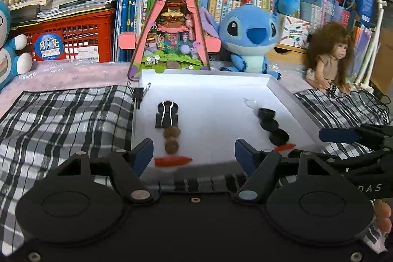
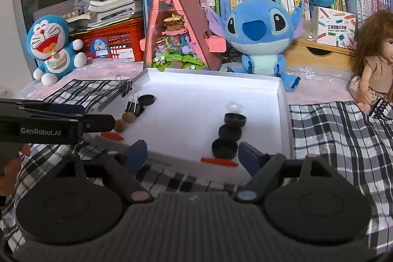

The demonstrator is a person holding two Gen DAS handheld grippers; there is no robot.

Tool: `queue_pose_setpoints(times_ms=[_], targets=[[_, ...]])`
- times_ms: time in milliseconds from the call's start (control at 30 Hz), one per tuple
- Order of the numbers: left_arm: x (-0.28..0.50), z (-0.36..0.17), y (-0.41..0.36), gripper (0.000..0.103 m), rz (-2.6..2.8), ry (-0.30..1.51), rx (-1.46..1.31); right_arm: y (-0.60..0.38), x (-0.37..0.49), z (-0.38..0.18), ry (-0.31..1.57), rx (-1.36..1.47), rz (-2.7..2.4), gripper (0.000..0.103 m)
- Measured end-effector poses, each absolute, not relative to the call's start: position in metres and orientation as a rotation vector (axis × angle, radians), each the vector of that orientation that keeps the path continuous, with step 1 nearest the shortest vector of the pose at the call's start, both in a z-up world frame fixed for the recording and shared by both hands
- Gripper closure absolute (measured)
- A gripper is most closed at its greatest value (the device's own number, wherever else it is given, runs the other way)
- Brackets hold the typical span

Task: Organize rigid objects
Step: 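Move both grippers back out of the box toward the cloth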

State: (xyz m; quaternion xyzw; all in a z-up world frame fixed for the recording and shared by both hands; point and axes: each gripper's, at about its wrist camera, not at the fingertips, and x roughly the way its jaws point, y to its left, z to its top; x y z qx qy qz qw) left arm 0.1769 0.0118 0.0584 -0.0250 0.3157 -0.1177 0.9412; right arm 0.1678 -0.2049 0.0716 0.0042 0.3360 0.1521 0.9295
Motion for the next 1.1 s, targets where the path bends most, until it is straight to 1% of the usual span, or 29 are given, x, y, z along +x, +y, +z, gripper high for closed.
queue_pose_setpoints(times_ms=[133,400,867,1100], targets=[[0.159,0.054,0.011,0.031,-0.254,0.636,-0.05,-0.205,0.154,0.065,0.693,-0.004,0.318,0.012],[0.133,0.045,0.009,0.028,-0.269,0.652,-0.079,-0.201,0.13,0.061,0.675,-0.041,0.337,0.007],[0.097,0.035,0.004,0.026,-0.301,0.66,-0.081,-0.2,0.101,0.053,0.672,-0.089,0.354,0.002],[0.078,0.032,0.002,0.026,-0.31,0.649,-0.076,-0.202,0.09,0.05,0.665,-0.12,0.342,0.001]])
